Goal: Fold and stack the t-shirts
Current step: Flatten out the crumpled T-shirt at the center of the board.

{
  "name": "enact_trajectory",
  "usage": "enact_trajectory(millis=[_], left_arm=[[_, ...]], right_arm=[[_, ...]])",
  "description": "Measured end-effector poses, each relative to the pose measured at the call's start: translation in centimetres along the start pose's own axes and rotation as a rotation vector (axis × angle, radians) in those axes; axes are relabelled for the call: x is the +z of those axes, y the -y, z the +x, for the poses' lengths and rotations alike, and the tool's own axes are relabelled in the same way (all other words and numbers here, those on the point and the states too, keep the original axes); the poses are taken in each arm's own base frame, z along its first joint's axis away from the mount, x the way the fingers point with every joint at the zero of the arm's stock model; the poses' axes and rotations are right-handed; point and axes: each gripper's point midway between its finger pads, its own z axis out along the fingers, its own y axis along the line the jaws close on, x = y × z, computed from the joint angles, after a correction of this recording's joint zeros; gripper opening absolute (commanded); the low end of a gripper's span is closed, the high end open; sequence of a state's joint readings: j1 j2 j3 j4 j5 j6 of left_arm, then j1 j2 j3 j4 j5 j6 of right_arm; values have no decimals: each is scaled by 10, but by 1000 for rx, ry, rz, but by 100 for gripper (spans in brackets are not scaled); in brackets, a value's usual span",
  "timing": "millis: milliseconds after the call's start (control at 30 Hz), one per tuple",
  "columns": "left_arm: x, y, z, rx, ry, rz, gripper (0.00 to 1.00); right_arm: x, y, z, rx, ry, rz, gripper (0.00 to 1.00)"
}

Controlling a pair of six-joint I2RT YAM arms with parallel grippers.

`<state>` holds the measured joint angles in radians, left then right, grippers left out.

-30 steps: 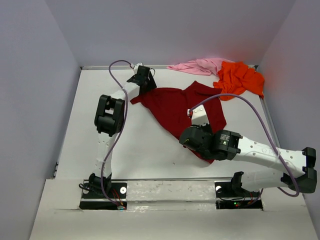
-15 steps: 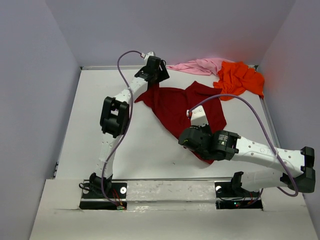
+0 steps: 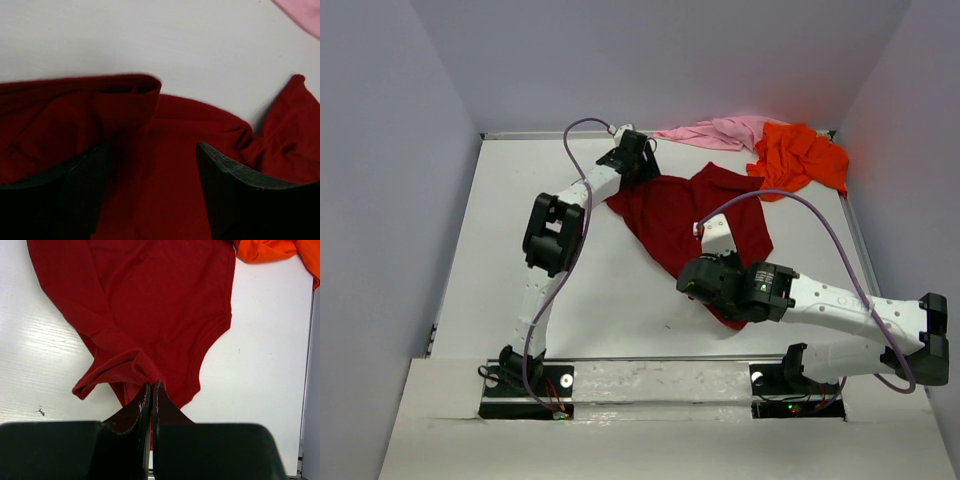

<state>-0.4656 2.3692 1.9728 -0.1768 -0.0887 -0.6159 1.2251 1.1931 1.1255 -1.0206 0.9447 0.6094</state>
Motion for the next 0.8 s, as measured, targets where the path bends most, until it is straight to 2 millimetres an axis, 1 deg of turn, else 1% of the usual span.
enact_trajectory(millis=[33, 100, 167, 233, 367, 400, 467, 500, 633, 667, 800], left_arm=[[-4, -4, 3, 4, -6, -10, 78], [-17, -9, 1, 12, 1, -27, 78], [-33, -7, -11, 19, 34, -26, 78], [-50, 0, -30, 20, 87, -15, 78], [-79, 8, -58, 20, 175, 9, 79], [-82, 10, -61, 21, 186, 12, 79], [-83, 9, -64, 23, 202, 10, 79], [-82, 7, -62, 24, 199, 6, 79], [-65, -18, -37, 21, 138, -36, 79], [-57, -27, -26, 18, 115, -50, 79], [-38, -60, 1, 10, 52, -113, 79]], right_arm=[[0, 0, 0, 0, -1, -1, 0], [0, -1, 0, 0, -2, -3, 0], [0, -1, 1, 0, -3, -3, 0], [0, -1, 2, -2, -5, -3, 0], [1, -2, 4, -3, -11, -6, 0], [1, -2, 4, -2, -11, -6, 0], [1, -2, 4, -1, -11, -6, 0], [1, -2, 4, 0, -12, -7, 0], [0, -2, 5, 5, -14, -12, 0], [0, -2, 5, 7, -15, -13, 0], [-1, -1, 9, 19, -21, -20, 0]])
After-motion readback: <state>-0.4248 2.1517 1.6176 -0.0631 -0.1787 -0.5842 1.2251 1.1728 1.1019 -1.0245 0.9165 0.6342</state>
